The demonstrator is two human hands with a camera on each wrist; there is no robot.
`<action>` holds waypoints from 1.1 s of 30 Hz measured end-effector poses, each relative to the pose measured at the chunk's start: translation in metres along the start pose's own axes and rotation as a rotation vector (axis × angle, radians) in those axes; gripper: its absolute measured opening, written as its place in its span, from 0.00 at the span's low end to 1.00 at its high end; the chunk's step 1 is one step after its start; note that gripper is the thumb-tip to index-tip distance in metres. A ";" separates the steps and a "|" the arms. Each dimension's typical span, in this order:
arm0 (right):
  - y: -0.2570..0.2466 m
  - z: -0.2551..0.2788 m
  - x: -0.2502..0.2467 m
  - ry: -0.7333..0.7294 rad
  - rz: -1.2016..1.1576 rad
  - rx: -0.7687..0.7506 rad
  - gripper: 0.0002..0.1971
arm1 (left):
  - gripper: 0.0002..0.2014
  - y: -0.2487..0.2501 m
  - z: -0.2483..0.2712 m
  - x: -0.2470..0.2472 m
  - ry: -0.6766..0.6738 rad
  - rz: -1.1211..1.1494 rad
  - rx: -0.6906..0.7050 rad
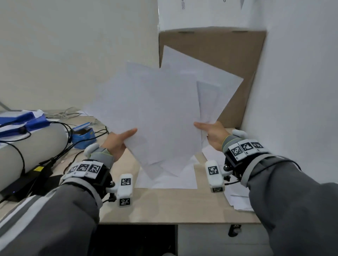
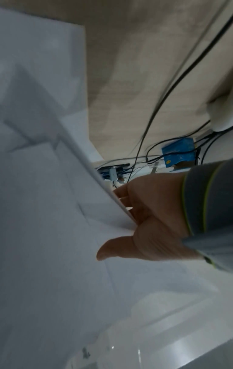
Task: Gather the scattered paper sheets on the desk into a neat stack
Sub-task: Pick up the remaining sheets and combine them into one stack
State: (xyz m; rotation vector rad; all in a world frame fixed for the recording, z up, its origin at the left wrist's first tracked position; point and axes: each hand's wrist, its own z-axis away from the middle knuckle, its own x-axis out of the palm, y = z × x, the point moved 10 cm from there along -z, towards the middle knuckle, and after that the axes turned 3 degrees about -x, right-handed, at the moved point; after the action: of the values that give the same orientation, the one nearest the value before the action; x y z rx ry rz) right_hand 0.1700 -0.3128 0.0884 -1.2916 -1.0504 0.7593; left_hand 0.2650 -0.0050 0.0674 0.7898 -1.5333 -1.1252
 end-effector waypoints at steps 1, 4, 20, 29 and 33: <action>0.005 0.001 0.001 -0.024 0.022 0.024 0.15 | 0.28 -0.002 0.000 0.005 -0.009 0.019 -0.012; 0.023 -0.004 0.003 -0.088 0.046 0.057 0.30 | 0.18 -0.016 -0.001 0.018 -0.044 0.009 -0.029; -0.022 -0.053 -0.024 0.103 0.056 -0.095 0.52 | 0.32 0.048 -0.024 0.055 -0.190 -0.112 0.163; 0.042 -0.045 -0.020 0.061 0.099 0.116 0.28 | 0.06 -0.021 -0.043 0.017 -0.025 -0.275 -0.034; 0.049 -0.048 -0.035 0.211 0.160 0.089 0.21 | 0.04 -0.024 -0.055 -0.005 0.162 -0.385 0.008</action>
State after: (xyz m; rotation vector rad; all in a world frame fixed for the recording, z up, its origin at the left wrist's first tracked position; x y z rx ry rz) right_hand 0.2070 -0.3557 0.0359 -1.3582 -0.7428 0.7623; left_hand 0.3179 -0.0229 0.0446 1.1871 -1.2822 -1.2955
